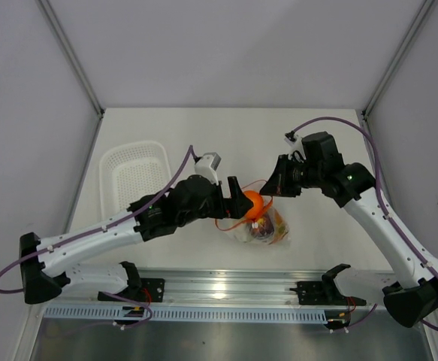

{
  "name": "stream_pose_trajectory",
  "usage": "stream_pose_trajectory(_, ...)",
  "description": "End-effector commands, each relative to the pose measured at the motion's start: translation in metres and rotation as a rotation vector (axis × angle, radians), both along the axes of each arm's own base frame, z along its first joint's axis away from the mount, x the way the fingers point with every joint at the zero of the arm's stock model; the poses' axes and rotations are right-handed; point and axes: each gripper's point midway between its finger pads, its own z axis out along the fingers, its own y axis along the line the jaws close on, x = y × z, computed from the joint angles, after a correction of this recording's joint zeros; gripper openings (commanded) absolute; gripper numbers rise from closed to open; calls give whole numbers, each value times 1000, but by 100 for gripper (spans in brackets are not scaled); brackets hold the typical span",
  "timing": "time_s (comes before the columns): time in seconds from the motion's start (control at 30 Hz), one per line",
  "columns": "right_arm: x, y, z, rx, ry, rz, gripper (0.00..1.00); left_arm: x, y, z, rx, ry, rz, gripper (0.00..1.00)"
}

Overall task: Place the food in the zip-top bag and seal the zipper
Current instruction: Place the fake fruit in the zipper food storage bag, then adjust the zipper food storage bag at the center of the board.

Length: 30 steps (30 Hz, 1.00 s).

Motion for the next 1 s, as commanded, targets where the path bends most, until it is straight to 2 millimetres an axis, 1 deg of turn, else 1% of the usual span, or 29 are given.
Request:
stream_pose_trajectory(0.0, 0, 7, 25, 78, -61, 15, 0, -4, 24, 36, -34, -88, 34, 99)
stream_pose_trajectory(0.03, 0, 7, 25, 77, -62, 15, 0, -3, 34, 29, -13, -91, 60, 100)
stream_pose_trajectory(0.1, 0, 6, 26, 78, -65, 14, 0, -6, 45, 32, -30, -105, 74, 99)
stream_pose_trajectory(0.13, -1, 6, 26, 78, -65, 14, 0, -10, 56, 26, -28, -105, 86, 99)
stream_pose_trajectory(0.2, -1, 6, 27, 82, -64, 15, 0, -12, 65, 21, -27, -100, 101, 100)
stream_pose_trajectory(0.23, -1, 7, 27, 84, -60, 16, 0, -14, 70, 15, -26, -90, 109, 99)
stream_pose_trajectory(0.27, -2, 7, 28, 88, -63, 20, 0, -15, 73, 4, -6, -75, 114, 99)
stream_pose_trajectory(0.3, -2, 8, 27, 87, -57, 20, 0, -16, 73, 2, -12, -69, 114, 99)
stream_pose_trajectory(0.33, -2, 8, 28, 89, -60, 22, 0, -19, 73, -8, -12, -49, 113, 99)
stream_pose_trajectory(0.4, -3, 8, 29, 90, -62, 21, 0, -23, 66, -22, -25, -25, 86, 97)
stream_pose_trajectory(0.43, -3, 8, 29, 90, -65, 22, 0, -24, 63, -25, -38, -9, 82, 94)
stream_pose_trajectory(0.47, -3, 9, 28, 89, -63, 22, 0, -26, 59, -34, -37, 6, 67, 92)
stream_pose_trajectory(0.53, -4, 10, 28, 87, -60, 27, 0, -27, 53, -40, -42, 29, 60, 89)
stream_pose_trajectory(0.57, -5, 10, 27, 86, -61, 27, 0, -28, 48, -47, -42, 42, 46, 88)
stream_pose_trajectory(0.63, -5, 10, 28, 84, -64, 27, 0, -30, 42, -50, -54, 52, 29, 82)
stream_pose_trajectory(0.67, -5, 9, 28, 84, -63, 27, 0, -31, 39, -57, -45, 66, 24, 80)
stream_pose_trajectory(0.7, -5, 10, 27, 81, -65, 31, 0, -31, 36, -58, -53, 71, 18, 74)
stream_pose_trajectory(0.77, -6, 9, 27, 80, -64, 32, 0, -31, 32, -62, -48, 79, 7, 69)
stream_pose_trajectory(0.87, -6, 10, 24, 74, -61, 36, 0, -32, 25, -61, -49, 84, -15, 50)
stream_pose_trajectory(0.9, -6, 9, 23, 71, -61, 36, 0, -33, 23, -62, -44, 85, -30, 32)
stream_pose_trajectory(0.93, -6, 8, 23, 65, -65, 40, 0, -33, 20, -55, -57, 79, -37, 22)
stream_pose_trajectory(0.97, -4, 7, 20, 53, -67, 34, 0, -33, 19, -53, -59, 76, -44, 1)
